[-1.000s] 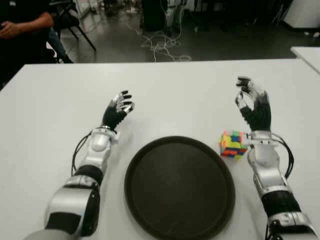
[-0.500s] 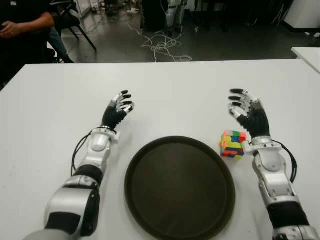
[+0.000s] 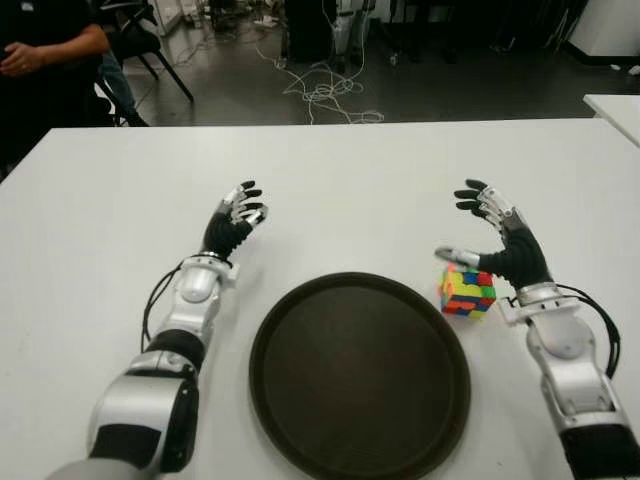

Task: Pick up the Rubik's Cube and put it in the plate

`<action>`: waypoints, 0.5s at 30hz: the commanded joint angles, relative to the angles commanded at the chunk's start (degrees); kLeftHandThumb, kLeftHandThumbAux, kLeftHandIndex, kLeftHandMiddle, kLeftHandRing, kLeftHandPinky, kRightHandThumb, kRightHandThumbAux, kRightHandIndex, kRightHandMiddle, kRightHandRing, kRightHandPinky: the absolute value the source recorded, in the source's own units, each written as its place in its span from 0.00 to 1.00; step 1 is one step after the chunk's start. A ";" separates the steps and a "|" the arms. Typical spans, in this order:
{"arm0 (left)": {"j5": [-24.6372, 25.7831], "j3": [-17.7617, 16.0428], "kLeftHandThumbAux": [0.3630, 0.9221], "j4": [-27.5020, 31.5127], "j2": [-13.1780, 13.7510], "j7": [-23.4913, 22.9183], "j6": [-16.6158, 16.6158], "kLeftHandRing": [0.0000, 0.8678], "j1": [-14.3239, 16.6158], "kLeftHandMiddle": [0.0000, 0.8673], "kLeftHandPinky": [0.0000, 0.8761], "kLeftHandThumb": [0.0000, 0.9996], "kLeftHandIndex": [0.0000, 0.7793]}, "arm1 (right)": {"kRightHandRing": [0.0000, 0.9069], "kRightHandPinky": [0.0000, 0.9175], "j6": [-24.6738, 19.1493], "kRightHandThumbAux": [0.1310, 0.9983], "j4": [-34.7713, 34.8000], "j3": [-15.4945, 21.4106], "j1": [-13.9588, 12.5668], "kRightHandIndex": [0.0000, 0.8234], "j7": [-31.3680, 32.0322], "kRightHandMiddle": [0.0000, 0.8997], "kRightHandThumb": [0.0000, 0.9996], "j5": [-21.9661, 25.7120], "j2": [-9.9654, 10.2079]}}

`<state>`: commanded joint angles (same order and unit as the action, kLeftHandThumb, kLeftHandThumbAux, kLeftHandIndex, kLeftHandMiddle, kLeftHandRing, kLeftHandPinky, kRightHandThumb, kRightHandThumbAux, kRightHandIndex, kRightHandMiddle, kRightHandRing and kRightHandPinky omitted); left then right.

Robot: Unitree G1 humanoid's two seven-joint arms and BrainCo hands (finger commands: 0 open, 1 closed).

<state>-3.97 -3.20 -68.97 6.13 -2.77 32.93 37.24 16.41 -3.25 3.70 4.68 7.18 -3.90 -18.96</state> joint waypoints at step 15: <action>0.33 -0.22 0.49 0.07 0.14 -0.89 -0.03 0.21 -0.19 0.21 0.18 0.17 0.16 | 0.24 0.23 -2.65 0.78 10.24 0.64 -2.92 0.20 3.42 0.23 0.00 -5.85 -5.60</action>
<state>-3.64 -3.42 -68.90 6.27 -3.66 32.90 37.05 13.76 7.00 4.33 1.77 10.60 -9.75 -24.57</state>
